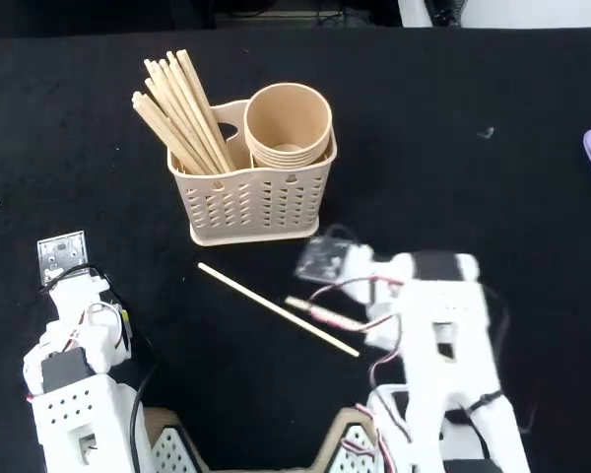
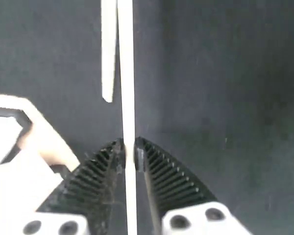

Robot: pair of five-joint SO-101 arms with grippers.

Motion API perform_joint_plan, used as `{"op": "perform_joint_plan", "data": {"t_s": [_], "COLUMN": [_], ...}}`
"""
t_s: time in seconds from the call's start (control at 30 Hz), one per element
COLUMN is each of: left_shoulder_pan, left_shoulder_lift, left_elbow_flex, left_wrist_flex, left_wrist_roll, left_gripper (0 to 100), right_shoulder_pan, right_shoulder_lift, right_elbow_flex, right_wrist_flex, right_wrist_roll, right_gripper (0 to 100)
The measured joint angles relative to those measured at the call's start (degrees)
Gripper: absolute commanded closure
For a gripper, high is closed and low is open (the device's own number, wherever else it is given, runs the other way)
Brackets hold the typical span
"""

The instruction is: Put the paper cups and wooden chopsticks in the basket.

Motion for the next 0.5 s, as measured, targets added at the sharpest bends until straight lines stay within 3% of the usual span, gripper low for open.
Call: {"op": "perform_joint_plan", "data": {"t_s": [0.17,0.23,0.33,0.5], "left_shoulder_pan": [0.0,0.0,0.0,0.0], "left_shoulder_lift": [0.0,0.0,0.0,0.0], "left_elbow_flex": [0.0,0.0,0.0,0.0], "left_wrist_flex": [0.0,-0.09,-0.44,-0.53], "left_wrist_roll": [0.0,0.0,0.0,0.0], "left_gripper": [87,87,87,87], "right_shoulder_pan": [-11.69,-15.65,-20.84,-23.91], "right_shoulder_lift": [-0.35,-0.35,-0.35,-0.35], "right_elbow_flex": [1.93,2.73,3.69,3.6], "right_wrist_flex": [-10.37,-13.54,-15.91,-18.64], "right_wrist_roll": [-15.3,-20.04,-25.14,-30.42], "right_gripper": [97.7,92.4,83.6,85.7]}}
